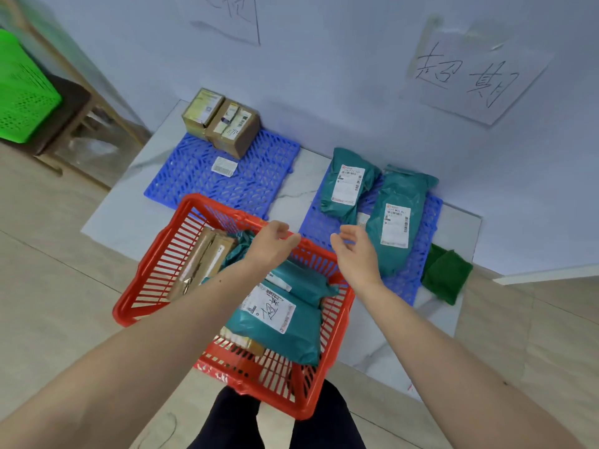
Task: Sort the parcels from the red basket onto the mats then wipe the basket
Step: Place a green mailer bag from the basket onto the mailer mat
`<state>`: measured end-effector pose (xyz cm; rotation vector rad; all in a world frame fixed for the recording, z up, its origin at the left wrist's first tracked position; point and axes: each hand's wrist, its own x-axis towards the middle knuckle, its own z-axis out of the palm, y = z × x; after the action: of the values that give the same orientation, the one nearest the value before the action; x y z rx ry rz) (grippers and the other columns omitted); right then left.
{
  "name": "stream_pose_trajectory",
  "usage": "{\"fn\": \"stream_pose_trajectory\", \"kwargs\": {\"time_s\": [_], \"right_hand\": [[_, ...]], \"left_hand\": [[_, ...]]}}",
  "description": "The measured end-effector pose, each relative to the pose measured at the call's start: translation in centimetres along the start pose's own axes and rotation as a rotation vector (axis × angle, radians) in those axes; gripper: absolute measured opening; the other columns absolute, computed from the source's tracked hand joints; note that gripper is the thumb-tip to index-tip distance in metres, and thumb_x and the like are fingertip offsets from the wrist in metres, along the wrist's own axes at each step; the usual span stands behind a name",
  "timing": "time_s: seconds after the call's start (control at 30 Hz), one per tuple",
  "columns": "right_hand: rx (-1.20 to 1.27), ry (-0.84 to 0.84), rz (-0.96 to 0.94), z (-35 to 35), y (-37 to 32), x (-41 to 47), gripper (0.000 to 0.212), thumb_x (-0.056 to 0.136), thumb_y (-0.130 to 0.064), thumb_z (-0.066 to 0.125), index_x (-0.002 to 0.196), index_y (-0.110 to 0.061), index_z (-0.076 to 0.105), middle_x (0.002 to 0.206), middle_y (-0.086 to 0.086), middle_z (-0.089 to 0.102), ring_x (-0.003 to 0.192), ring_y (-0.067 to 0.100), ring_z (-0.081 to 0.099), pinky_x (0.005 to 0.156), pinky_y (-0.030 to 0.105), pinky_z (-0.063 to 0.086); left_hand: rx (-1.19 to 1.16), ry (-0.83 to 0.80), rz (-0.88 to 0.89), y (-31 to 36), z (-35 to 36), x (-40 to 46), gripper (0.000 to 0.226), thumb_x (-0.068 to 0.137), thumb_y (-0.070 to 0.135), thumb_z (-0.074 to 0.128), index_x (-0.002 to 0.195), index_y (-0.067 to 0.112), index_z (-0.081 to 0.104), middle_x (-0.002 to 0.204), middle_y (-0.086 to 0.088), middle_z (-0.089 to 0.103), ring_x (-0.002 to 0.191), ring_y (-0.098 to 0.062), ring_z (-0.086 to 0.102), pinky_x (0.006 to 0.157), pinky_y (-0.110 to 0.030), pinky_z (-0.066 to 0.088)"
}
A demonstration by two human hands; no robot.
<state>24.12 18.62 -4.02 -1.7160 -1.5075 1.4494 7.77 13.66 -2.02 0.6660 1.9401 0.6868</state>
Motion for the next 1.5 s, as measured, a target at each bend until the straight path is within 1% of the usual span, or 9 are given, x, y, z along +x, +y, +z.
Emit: {"fn": "stream_pose_trajectory", "kwargs": {"time_s": [0.13, 0.23, 0.43, 0.67, 0.9, 1.07, 1.17, 1.33, 1.5], "right_hand": [[0.0, 0.014, 0.035, 2.8, 0.8, -2.0, 0.028, 0.094, -0.021, 0.063, 0.119, -0.008, 0.058, 0.112, 0.005, 0.063, 0.102, 0.018, 0.061, 0.094, 0.03, 0.048], [0.005, 0.013, 0.11, 5.0, 1.9, -3.5, 0.027, 0.094, -0.022, 0.064, 0.118, -0.011, 0.059, 0.106, 0.003, 0.064, 0.096, 0.016, 0.061, 0.092, 0.032, 0.048], [-0.138, -0.047, 0.216, 7.3, 4.7, -6.3, 0.035, 0.095, -0.024, 0.063, 0.124, -0.006, 0.057, 0.112, 0.005, 0.063, 0.098, 0.015, 0.056, 0.086, 0.025, 0.041], [-0.405, -0.178, 0.211, 6.7, 7.0, -7.0, 0.05, 0.094, -0.035, 0.061, 0.134, -0.006, 0.052, 0.137, 0.009, 0.058, 0.125, 0.023, 0.055, 0.107, 0.034, 0.04], [-0.615, -0.266, 0.149, 6.2, 8.3, -6.3, 0.052, 0.093, -0.048, 0.054, 0.134, -0.015, 0.053, 0.136, 0.003, 0.059, 0.127, 0.027, 0.052, 0.106, 0.045, 0.042], [-0.646, -0.32, 0.16, 6.6, 8.9, -6.3, 0.053, 0.094, -0.05, 0.05, 0.135, -0.016, 0.052, 0.135, 0.005, 0.06, 0.128, 0.028, 0.051, 0.107, 0.044, 0.041], [-0.652, -0.339, 0.178, 7.1, 9.2, -6.4, 0.051, 0.094, -0.05, 0.05, 0.132, -0.016, 0.054, 0.131, 0.005, 0.061, 0.122, 0.027, 0.055, 0.102, 0.042, 0.044], [-0.633, -0.348, 0.192, 7.9, 9.6, -6.2, 0.052, 0.092, -0.056, 0.044, 0.123, -0.017, 0.059, 0.127, 0.007, 0.06, 0.111, 0.025, 0.059, 0.093, 0.041, 0.049], [-0.66, -0.33, 0.182, 8.2, 10.1, -6.4, 0.055, 0.099, -0.05, 0.04, 0.14, -0.014, 0.05, 0.145, 0.008, 0.046, 0.133, 0.027, 0.043, 0.109, 0.038, 0.034]], "left_hand": [[0.03, -0.032, 0.0, -2.3, -2.6, -0.2, 0.043, 0.092, 0.027, 0.065, 0.128, 0.005, 0.055, 0.123, -0.009, 0.062, 0.112, -0.022, 0.058, 0.101, -0.037, 0.045], [0.047, -0.042, -0.002, -4.2, -4.1, -0.6, 0.044, 0.091, 0.028, 0.066, 0.128, 0.007, 0.055, 0.126, -0.007, 0.061, 0.115, -0.022, 0.058, 0.103, -0.042, 0.045], [0.136, -0.102, -0.04, -7.9, -5.6, -2.1, 0.056, 0.093, 0.035, 0.061, 0.141, 0.011, 0.044, 0.142, -0.005, 0.05, 0.128, -0.023, 0.049, 0.107, -0.039, 0.04], [0.247, 0.076, -0.159, -11.3, -4.5, -4.1, 0.062, 0.085, 0.048, 0.066, 0.133, 0.013, 0.044, 0.133, -0.007, 0.049, 0.122, -0.029, 0.049, 0.099, -0.046, 0.045], [0.193, 0.213, -0.287, -13.6, -0.6, -6.2, 0.07, 0.074, 0.055, 0.073, 0.119, 0.012, 0.041, 0.125, -0.012, 0.043, 0.112, -0.034, 0.051, 0.096, -0.051, 0.046], [-0.001, 0.3, -0.486, -14.0, 1.3, -7.2, 0.099, 0.069, 0.049, 0.082, 0.136, 0.002, 0.026, 0.142, -0.021, 0.033, 0.131, -0.037, 0.037, 0.105, -0.046, 0.038], [-0.189, 0.308, -0.565, -14.1, 1.9, -7.7, 0.097, 0.068, 0.043, 0.086, 0.136, 0.004, 0.029, 0.141, -0.017, 0.038, 0.128, -0.034, 0.042, 0.1, -0.043, 0.04], [-0.53, 0.082, -0.641, -14.7, 2.3, -7.4, 0.079, 0.076, 0.042, 0.08, 0.136, 0.008, 0.04, 0.133, -0.009, 0.056, 0.116, -0.027, 0.057, 0.083, -0.036, 0.049], [-0.61, 0.028, -0.655, -14.5, 2.9, -7.4, 0.093, 0.073, 0.049, 0.08, 0.142, 0.012, 0.03, 0.138, -0.008, 0.052, 0.122, -0.031, 0.055, 0.082, -0.041, 0.05]]}}
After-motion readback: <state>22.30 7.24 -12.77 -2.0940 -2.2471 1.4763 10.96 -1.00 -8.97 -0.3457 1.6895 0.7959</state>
